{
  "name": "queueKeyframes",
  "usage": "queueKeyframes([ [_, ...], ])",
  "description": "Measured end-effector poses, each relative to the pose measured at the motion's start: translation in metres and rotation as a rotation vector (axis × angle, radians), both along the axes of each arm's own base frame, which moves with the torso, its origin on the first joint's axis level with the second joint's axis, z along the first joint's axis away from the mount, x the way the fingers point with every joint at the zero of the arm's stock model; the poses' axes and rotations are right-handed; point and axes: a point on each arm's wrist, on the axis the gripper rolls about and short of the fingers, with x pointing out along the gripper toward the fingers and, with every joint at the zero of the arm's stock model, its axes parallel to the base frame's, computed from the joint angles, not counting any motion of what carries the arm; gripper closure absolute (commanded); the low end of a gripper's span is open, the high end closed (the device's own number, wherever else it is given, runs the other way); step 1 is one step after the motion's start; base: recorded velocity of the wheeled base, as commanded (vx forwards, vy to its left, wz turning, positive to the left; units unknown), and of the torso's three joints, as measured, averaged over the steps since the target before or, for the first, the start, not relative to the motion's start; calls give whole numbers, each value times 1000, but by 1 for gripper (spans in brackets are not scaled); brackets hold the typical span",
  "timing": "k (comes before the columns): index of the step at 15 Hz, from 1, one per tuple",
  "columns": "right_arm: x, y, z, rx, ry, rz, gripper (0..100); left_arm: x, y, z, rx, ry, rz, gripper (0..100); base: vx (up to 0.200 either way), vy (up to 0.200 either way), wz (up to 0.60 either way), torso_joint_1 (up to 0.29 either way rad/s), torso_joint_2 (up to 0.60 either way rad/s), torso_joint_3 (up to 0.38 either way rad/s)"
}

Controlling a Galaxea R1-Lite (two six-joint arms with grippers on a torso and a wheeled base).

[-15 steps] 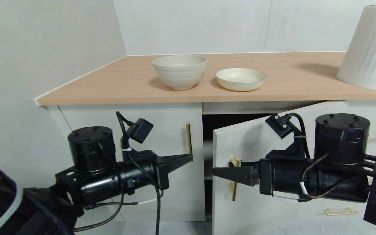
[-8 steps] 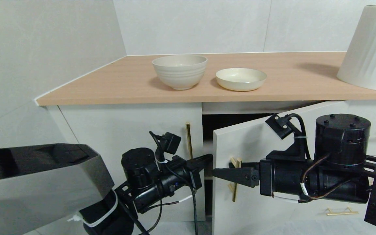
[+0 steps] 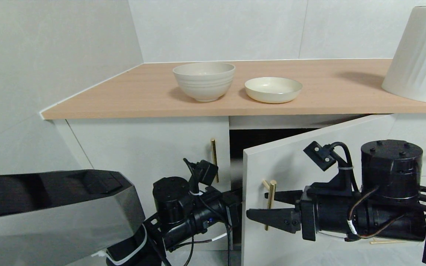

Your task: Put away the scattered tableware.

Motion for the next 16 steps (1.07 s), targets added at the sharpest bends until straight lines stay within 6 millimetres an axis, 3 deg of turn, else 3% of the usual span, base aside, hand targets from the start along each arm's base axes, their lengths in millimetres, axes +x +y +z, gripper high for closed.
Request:
queueKeyframes([
  [3,-6,-11,-9,-67,60,-13,0,-2,-1,6,-9,-19,-9,100,0,0,0,0,0,0],
  [6,-15,-27,-3,-119,56,-50,0,-3,-4,14,-12,-66,-19,100,0,0,0,0,0,0],
  [9,-31,-44,-7,-214,7,-174,0,1,-8,17,12,-88,-24,100,0,0,0,0,0,0],
  [16,-70,-74,-9,-223,-16,-194,0,6,-16,25,2,-105,-45,100,0,0,0,0,0,0],
])
